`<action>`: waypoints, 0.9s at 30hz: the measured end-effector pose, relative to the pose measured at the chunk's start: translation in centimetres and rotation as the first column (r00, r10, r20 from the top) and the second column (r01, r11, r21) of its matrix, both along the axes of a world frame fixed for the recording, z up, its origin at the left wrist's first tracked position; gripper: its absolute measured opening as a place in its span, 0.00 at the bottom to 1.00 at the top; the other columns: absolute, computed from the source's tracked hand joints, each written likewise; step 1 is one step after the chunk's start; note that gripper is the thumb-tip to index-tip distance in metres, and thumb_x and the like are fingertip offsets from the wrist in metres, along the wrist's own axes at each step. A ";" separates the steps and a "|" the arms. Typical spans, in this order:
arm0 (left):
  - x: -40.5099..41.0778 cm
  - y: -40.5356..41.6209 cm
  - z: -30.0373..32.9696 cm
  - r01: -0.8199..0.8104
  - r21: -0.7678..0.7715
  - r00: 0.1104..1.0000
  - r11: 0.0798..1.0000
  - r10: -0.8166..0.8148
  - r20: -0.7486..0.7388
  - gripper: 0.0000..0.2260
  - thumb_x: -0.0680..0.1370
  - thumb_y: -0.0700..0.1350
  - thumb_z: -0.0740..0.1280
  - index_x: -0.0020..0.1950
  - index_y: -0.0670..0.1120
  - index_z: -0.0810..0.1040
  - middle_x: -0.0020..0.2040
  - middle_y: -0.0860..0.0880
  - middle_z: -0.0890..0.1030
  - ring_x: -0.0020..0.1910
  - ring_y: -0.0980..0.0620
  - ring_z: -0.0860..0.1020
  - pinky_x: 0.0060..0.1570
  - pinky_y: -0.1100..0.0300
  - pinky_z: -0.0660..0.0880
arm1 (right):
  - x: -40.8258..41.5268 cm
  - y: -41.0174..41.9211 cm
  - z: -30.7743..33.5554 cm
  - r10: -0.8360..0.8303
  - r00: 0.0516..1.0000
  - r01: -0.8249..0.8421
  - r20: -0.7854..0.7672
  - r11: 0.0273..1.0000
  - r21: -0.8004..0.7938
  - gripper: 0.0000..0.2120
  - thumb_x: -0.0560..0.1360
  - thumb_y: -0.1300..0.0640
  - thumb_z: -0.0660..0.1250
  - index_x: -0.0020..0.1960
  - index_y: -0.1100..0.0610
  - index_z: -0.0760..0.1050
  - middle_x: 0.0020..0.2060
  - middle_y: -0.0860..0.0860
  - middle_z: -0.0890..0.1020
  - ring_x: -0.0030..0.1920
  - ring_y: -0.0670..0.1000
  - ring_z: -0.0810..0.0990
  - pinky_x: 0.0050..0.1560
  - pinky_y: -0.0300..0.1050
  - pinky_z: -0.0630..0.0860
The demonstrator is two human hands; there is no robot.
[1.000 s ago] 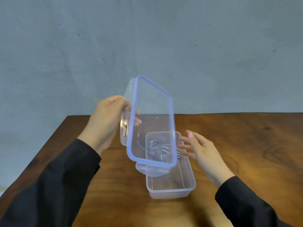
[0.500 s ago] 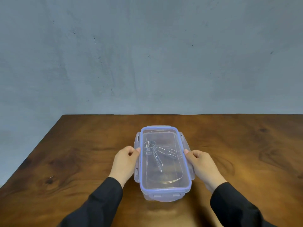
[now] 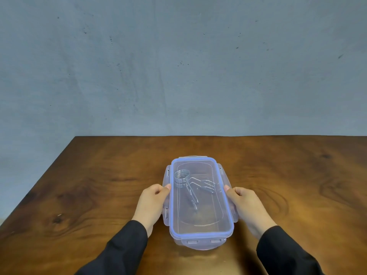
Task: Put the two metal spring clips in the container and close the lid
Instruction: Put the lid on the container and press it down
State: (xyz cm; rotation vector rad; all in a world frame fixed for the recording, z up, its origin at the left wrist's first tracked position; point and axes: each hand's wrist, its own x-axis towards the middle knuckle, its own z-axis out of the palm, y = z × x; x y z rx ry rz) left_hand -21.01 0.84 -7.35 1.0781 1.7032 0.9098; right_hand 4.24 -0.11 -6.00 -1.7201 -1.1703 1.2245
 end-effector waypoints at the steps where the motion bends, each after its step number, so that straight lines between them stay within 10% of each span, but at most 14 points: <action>1: 0.0 -0.1 -0.1 -0.007 -0.031 0.999 1.000 0.009 0.046 0.19 0.81 0.54 0.64 0.40 0.39 0.76 0.40 0.40 0.82 0.41 0.42 0.81 0.42 0.51 0.80 | 0.0 0.0 0.0 0.003 1.000 -0.003 -0.002 1.000 -0.012 0.24 0.82 0.48 0.64 0.30 0.55 0.68 0.21 0.45 0.73 0.22 0.44 0.70 0.33 0.41 0.69; 6: 0.1 -0.6 -0.4 -0.023 -0.094 0.978 0.995 0.042 0.206 0.17 0.80 0.57 0.66 0.45 0.43 0.78 0.45 0.44 0.85 0.43 0.47 0.83 0.41 0.54 0.79 | -0.2 -0.2 -0.8 -0.107 0.989 0.101 0.103 0.993 0.058 0.13 0.78 0.45 0.69 0.53 0.54 0.76 0.44 0.49 0.82 0.42 0.50 0.81 0.39 0.43 0.74; 11: 0.6 -1.5 -0.1 0.007 0.172 0.987 0.985 0.020 -0.157 0.22 0.82 0.52 0.64 0.75 0.50 0.67 0.73 0.52 0.71 0.68 0.52 0.73 0.65 0.54 0.73 | -0.6 -0.2 -0.8 -0.062 0.916 -0.036 0.396 0.971 0.237 0.17 0.80 0.51 0.67 0.67 0.53 0.78 0.64 0.46 0.74 0.65 0.52 0.74 0.61 0.46 0.73; 17: 1.2 -2.8 -0.1 0.257 0.105 0.960 0.961 -0.242 -0.141 0.30 0.83 0.53 0.59 0.81 0.55 0.49 0.80 0.58 0.57 0.77 0.53 0.62 0.70 0.59 0.66 | -0.9 -1.0 -1.0 0.049 0.945 -0.126 0.323 0.967 0.222 0.16 0.83 0.52 0.63 0.69 0.48 0.78 0.62 0.39 0.80 0.62 0.43 0.77 0.59 0.37 0.72; 23: 1.7 -3.3 -0.5 0.211 0.040 0.967 0.977 -0.215 0.135 0.22 0.84 0.53 0.54 0.79 0.59 0.56 0.62 0.65 0.74 0.53 0.66 0.76 0.40 0.76 0.74 | -1.9 -1.9 -0.7 0.052 0.994 -0.063 0.093 0.990 0.125 0.17 0.84 0.49 0.57 0.69 0.44 0.77 0.56 0.40 0.85 0.55 0.41 0.83 0.50 0.37 0.80; 27: 1.7 -3.3 -0.9 0.234 0.074 0.931 0.969 -0.245 0.271 0.21 0.83 0.54 0.58 0.77 0.62 0.61 0.64 0.64 0.79 0.60 0.61 0.79 0.55 0.65 0.78 | -2.5 -2.4 -0.5 0.060 0.998 -0.060 0.005 0.993 0.101 0.16 0.84 0.49 0.58 0.69 0.43 0.75 0.56 0.41 0.85 0.53 0.43 0.84 0.49 0.40 0.83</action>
